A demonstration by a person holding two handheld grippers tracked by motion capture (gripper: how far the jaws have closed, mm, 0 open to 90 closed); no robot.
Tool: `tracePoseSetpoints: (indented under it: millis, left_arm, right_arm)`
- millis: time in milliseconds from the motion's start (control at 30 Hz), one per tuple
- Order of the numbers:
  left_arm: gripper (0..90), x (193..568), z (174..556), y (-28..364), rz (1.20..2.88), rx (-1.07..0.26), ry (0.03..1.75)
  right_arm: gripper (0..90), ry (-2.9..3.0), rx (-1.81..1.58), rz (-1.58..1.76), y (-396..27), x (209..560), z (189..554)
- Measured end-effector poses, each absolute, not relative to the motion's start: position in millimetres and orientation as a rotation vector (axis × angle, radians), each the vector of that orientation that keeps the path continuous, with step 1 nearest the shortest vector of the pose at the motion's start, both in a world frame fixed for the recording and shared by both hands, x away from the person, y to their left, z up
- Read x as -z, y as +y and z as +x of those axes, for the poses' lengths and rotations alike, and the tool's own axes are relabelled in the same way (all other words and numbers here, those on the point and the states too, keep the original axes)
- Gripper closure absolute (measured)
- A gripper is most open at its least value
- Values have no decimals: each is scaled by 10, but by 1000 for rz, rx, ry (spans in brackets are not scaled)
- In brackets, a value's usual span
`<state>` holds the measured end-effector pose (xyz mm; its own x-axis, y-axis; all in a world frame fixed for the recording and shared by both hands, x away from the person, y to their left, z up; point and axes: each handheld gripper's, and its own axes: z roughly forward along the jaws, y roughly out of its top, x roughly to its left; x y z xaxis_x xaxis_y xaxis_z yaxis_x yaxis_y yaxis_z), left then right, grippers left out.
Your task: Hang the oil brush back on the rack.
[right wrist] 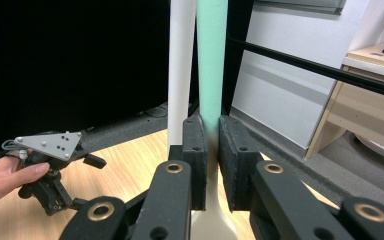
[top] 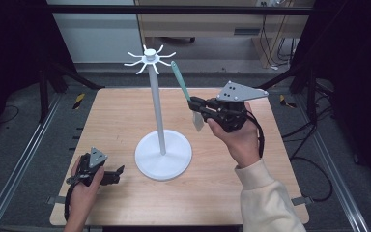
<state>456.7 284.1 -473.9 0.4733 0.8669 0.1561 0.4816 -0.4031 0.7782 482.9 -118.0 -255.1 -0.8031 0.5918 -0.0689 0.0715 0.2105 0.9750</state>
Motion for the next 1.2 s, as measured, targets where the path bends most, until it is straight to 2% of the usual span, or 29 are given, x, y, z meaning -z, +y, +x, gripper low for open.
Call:
tracePoseSetpoints:
  millis: [1200]
  left_arm:
    - [29,4741,4568,2831,2061,-736,1106]
  right_arm:
    - [823,2073,-1634,618,-1022,2604,4917]
